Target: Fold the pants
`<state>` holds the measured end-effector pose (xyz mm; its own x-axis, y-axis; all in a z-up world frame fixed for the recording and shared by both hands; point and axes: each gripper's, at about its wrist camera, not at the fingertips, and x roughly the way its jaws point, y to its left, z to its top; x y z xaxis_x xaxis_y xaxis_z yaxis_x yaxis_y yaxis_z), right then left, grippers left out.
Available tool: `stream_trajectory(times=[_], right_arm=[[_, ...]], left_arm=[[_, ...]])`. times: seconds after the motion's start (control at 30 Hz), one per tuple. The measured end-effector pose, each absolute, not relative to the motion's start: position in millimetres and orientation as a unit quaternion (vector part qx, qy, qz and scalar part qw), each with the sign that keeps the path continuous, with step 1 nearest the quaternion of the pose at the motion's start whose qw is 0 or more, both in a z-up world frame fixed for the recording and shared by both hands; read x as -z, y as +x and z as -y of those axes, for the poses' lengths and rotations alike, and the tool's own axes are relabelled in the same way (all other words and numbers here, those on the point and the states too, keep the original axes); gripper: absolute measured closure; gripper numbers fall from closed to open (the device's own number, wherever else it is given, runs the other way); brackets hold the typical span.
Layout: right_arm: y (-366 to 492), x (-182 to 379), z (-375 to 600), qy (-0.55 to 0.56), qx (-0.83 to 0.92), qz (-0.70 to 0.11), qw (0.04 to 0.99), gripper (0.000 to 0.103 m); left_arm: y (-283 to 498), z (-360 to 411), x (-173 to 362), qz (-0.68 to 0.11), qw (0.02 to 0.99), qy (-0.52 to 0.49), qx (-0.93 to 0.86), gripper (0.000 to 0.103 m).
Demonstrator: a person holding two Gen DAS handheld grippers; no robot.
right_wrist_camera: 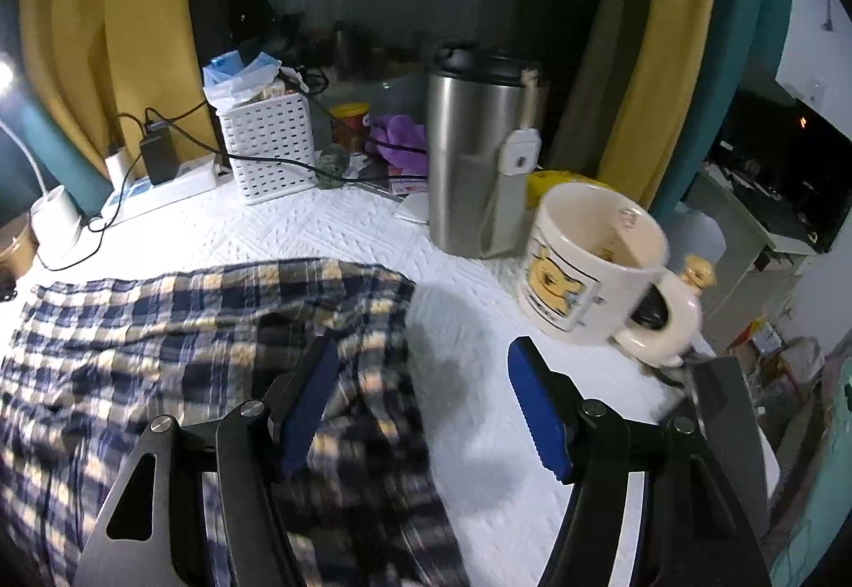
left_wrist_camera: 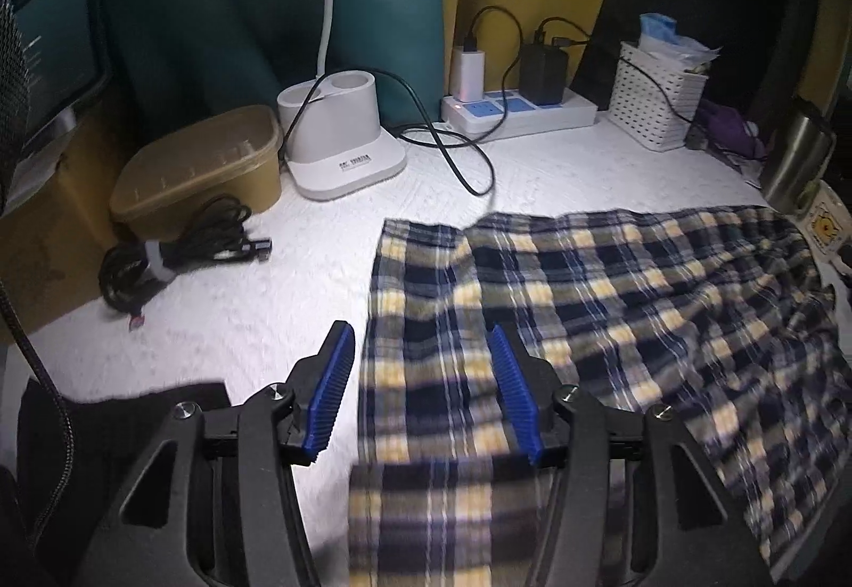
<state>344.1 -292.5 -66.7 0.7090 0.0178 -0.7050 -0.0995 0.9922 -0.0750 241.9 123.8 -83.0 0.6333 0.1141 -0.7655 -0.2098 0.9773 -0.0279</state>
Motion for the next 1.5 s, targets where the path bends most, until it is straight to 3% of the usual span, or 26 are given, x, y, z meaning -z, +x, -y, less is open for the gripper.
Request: stream_trajectory(times=[0.6, 0.67, 0.73, 0.8, 0.9, 0.93, 1.17, 1.3, 1.4, 1.43, 1.47, 1.5], right_arm=[[239.1, 109.4, 326.0, -0.054, -0.117, -0.417, 0.900, 0.032], [235.6, 116.1, 320.6, -0.056, -0.131, -0.426, 0.893, 0.056], [233.8, 121.4, 316.5, -0.059, -0.140, -0.432, 0.889, 0.073], [230.1, 121.8, 313.8, -0.069, -0.137, -0.429, 0.890, 0.075], [224.4, 114.2, 320.5, -0.066, -0.117, -0.418, 0.898, 0.092], [223.1, 111.2, 324.8, -0.063, -0.104, -0.416, 0.901, 0.092], [213.9, 125.2, 334.6, -0.074, -0.066, -0.423, 0.901, 0.092], [208.0, 121.0, 337.5, -0.064, -0.051, -0.421, 0.904, 0.091], [199.1, 115.8, 336.3, -0.075, -0.039, -0.413, 0.907, 0.079], [196.1, 113.2, 336.6, -0.077, -0.037, -0.408, 0.909, 0.069], [192.8, 110.6, 337.3, -0.077, -0.035, -0.404, 0.911, 0.049], [190.4, 108.7, 338.4, -0.075, -0.033, -0.401, 0.913, 0.036]], left_arm=[[158.2, -79.1, 101.3, -0.432, 0.898, -0.059, -0.062, 0.049], [151.7, -76.2, 102.0, -0.432, 0.898, -0.056, -0.060, 0.049], [144.0, -74.2, 103.8, -0.433, 0.898, -0.055, -0.060, 0.049], [138.2, -73.9, 105.4, -0.433, 0.898, -0.056, -0.060, 0.048], [130.6, -74.2, 107.5, -0.434, 0.897, -0.059, -0.061, 0.044], [127.6, -74.5, 108.0, -0.434, 0.897, -0.060, -0.061, 0.043], [115.3, -74.4, 113.5, -0.437, 0.897, -0.049, -0.048, 0.042], [103.8, -75.0, 110.8, -0.434, 0.899, -0.036, -0.039, 0.031], [91.5, -76.4, 105.2, -0.423, 0.905, -0.030, -0.032, 0.024], [87.8, -76.6, 103.6, -0.420, 0.907, -0.028, -0.028, 0.023], [84.4, -76.1, 102.6, -0.418, 0.908, -0.026, -0.025, 0.022], [81.1, -75.0, 102.0, -0.416, 0.909, -0.023, -0.021, 0.020]])
